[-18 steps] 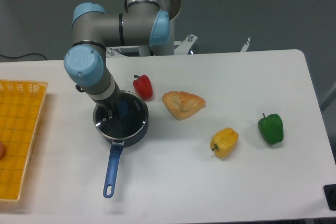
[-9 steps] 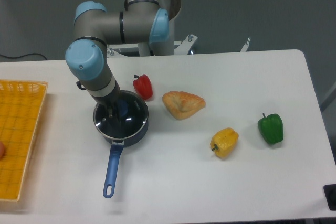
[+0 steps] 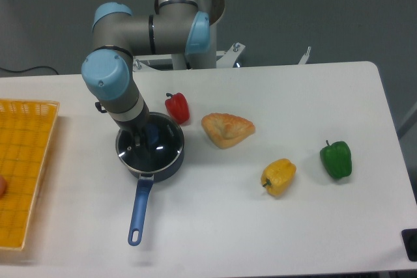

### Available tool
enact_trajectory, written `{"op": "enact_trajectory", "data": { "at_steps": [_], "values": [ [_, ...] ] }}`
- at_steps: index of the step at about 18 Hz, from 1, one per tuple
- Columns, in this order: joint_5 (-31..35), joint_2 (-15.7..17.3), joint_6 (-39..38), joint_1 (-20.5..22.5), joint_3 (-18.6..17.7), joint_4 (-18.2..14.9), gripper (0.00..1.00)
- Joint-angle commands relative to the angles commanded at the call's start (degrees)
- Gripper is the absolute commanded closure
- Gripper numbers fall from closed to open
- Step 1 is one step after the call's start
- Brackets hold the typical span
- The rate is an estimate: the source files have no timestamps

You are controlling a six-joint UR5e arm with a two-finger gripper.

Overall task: Open the lid
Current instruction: 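Close the gripper on the blue lid knob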

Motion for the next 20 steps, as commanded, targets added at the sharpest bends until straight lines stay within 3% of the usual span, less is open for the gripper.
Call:
{"op": "enact_trajectory", "data": {
  "at_steps": [8, 13, 20],
  "values": [
    [0.18, -0.18, -0.09, -0.09, -0.18, -0.09, 0.15],
    [0.26, -0.44, -0.18, 0.0, -0.09, -0.09, 0.34],
    [0.26, -0.53, -0.18, 0.0, 0.09, -0.26, 0.39]
  ]
}}
